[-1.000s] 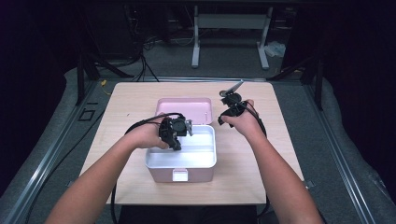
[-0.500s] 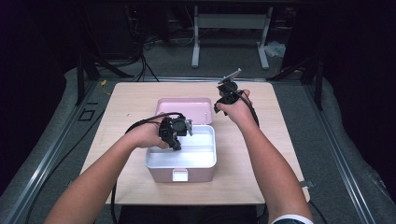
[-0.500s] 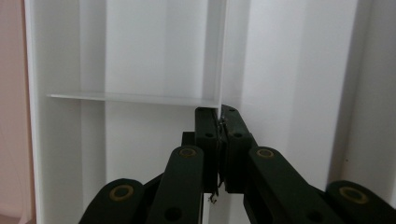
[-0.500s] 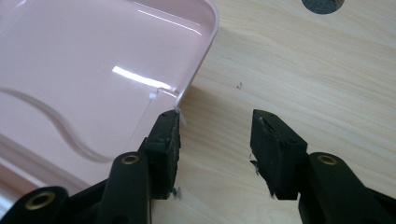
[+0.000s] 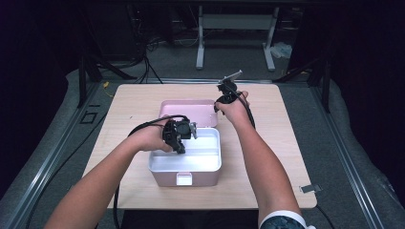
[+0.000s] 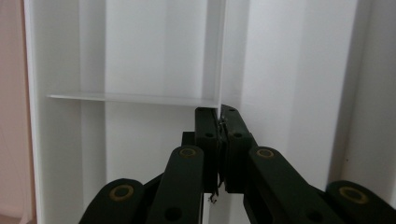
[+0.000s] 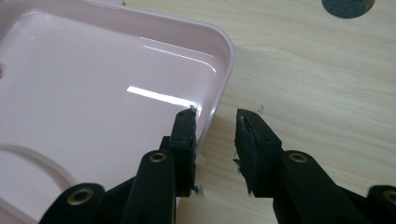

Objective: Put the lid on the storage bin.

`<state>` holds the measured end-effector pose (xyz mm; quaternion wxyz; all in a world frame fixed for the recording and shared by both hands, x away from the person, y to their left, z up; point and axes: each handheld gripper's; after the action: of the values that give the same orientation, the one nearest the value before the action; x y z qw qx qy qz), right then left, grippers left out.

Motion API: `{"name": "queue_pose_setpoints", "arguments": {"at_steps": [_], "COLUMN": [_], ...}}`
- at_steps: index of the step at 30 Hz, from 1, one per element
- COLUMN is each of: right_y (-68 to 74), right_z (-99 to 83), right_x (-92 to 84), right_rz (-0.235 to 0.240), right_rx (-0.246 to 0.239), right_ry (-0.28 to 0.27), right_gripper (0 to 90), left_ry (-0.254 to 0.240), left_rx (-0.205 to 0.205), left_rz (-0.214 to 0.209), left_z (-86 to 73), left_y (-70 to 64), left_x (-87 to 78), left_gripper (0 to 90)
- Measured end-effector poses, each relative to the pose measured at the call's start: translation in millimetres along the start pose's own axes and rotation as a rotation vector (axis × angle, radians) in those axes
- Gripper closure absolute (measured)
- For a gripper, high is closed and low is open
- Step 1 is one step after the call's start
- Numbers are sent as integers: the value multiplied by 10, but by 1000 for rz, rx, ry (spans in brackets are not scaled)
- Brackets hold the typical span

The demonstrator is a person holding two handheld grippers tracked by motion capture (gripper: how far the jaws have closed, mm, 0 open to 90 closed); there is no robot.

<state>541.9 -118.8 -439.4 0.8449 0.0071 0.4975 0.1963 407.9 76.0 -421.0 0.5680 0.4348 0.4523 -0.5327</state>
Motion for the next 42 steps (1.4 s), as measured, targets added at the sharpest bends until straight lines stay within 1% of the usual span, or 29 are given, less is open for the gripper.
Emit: {"name": "queue_pose_setpoints", "arguments": {"at_steps": [2,3,4,5,7,9,12,14,16,17,19,20,23,25,27,30,32,36,38,40,42], "right_y": [-33,-45,-53,-70,-92,-114,-119,-112,-90,-82,-58,-54,-74,-80,-75,-43,-29,29,33,33,37], "right_z": [13,17,22,27,38,40,41,40,40,39,39,39,46,50,54,67,74,95,111,114,115], "right_x": [40,66,86,109,131,146,176,196,224,235,263,278,293,290,282,260,242,171,119,83,30], "right_rz": [23,31,27,45,59,74,79,82,75,79,64,57,66,60,57,32,28,-7,1,6,13], "right_rx": [29,41,49,62,90,107,126,124,121,119,108,109,129,129,133,117,110,67,65,74,72], "right_ry": [3,-3,-5,-9,-11,-10,-9,-9,2,7,13,14,12,14,11,11,7,-6,-5,-30,-46], "right_gripper": [705,707,710,717,724,729,734,737,740,740,733,733,737,764,769,780,786,804,813,818,822], "left_ry": [1,-1,-2,-2,-8,-7,-3,-4,-2,0,-1,-5,-4,-7,-7,-2,-5,-2,1,1,6], "left_rx": [0,2,4,4,3,4,4,4,6,7,7,7,8,7,7,8,9,11,10,11,12], "left_rz": [0,-1,-1,-1,-1,-4,1,-3,-2,0,-3,-3,-1,-5,-5,-1,-5,-4,-2,-2,1], "left_z": [1,-1,-3,-4,-8,-8,-7,-5,-3,-2,-5,-7,-9,-10,-9,-6,-6,-3,-1,1,4], "left_y": [1,3,4,5,7,9,6,7,6,5,4,4,6,8,8,6,6,3,1,-1,-5], "left_x": [0,0,0,-1,2,1,-1,0,0,-1,-1,1,0,1,1,0,2,1,0,2,-1], "left_gripper": [875,875,875,876,876,877,877,877,877,878,878,878,879,879,879,879,879,880,880,880,880]}}
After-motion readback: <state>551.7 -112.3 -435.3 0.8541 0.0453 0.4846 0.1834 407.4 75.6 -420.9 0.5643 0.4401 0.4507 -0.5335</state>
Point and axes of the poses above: each handheld gripper's, and its own axes: x roughly forward along the jaws, z roughly out of its top, y roughly to its left, and after that the axes turned 2 degrees about -y, right-handed
